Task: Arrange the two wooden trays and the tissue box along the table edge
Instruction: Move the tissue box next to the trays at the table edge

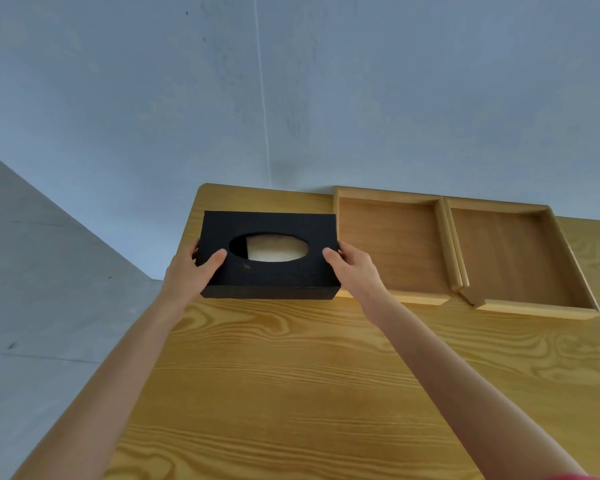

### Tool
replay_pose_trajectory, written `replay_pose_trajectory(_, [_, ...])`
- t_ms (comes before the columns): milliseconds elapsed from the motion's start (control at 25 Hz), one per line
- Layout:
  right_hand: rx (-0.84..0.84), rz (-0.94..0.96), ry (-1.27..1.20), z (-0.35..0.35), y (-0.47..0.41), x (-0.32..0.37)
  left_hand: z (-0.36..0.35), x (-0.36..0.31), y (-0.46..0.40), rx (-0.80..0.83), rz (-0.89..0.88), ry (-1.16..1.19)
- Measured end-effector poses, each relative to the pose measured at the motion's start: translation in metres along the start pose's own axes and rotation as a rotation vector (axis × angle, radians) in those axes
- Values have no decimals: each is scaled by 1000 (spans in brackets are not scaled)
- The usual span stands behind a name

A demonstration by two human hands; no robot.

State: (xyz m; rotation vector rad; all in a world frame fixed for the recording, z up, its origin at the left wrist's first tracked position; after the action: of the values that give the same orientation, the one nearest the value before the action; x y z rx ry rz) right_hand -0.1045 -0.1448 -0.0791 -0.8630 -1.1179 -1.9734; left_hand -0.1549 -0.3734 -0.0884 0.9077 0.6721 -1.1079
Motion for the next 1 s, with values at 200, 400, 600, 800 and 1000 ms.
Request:
replay_pose_trajectory(200, [69, -23, -23, -23, -29, 2, -4, 13, -26, 19, 40, 31])
replay_pose_trajectory(400, [110, -52, -35, -38, -41, -7, -10, 32, -42, 35, 64, 4])
replay_pose_trajectory(600, [98, 81, 81, -35, -38, -10, -12, 29, -37, 24, -50, -57])
replay_pose_trajectory(800, [-92, 729, 695, -33, -20, -22, -20, 35, -13, -17, -559, -758])
replay_pose_trajectory(1000, [-159, 871, 954, -45, -25, -42, -35, 49, -12, -25, -660, -914])
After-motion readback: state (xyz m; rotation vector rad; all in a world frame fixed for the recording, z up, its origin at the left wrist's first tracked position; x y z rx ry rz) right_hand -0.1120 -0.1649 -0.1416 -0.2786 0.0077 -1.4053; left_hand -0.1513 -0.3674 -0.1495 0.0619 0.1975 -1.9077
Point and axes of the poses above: each hand's wrist, its own y-axis away from the middle knuckle, its own z-axis out of the back of the hand, x = y × z, the point moved 2 cm from there along -y, towards the middle knuckle, and after that the axes turned 8 degrees about -x, right-handed, at the moved point
